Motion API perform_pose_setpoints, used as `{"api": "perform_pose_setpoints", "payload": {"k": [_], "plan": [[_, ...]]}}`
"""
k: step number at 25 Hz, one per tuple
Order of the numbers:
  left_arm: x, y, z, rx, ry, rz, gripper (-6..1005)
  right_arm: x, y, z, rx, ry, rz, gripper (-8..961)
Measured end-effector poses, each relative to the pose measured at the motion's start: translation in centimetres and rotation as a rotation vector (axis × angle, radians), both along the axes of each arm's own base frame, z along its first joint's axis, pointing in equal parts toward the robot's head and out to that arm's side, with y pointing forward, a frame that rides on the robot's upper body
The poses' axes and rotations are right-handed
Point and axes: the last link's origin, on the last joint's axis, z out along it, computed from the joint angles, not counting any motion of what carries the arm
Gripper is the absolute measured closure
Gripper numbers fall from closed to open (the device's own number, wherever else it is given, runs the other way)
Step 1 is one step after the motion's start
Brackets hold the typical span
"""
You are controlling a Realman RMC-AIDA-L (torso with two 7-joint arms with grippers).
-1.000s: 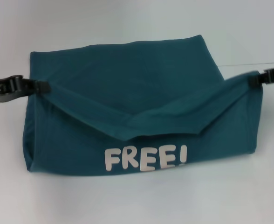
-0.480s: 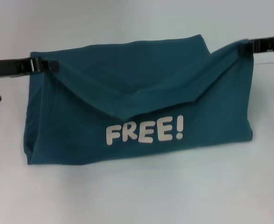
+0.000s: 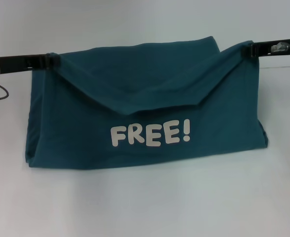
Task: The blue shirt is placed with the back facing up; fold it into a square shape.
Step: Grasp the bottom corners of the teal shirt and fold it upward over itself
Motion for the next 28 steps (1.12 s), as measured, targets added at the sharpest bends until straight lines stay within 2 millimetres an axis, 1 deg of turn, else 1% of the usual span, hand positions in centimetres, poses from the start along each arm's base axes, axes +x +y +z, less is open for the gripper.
{"api": "perform_pose_setpoints", "payload": {"k": [6,14,19,28], "plan": [[-0.4,0.7,-1.1,0.038,0.065,0.014,976,1.0,0.5,-0.7,0.033,-0.014,-0.031,894],[-1.2,1.3,-2.0,0.081,0.138,0.012,975,1.7,1.1,-1.5,0.073,-0.030,-0.044,893],[-1.4,1.6,-2.5,0.100,0.170,0.007,976,1.8,1.4,-1.9,0.088,-0.036,-0.046,894],[-1.5,1.8,-2.6,0.134,0.187,0.012,975,1.3,1.8,-2.6,0.089,-0.063,-0.023,894]]}}
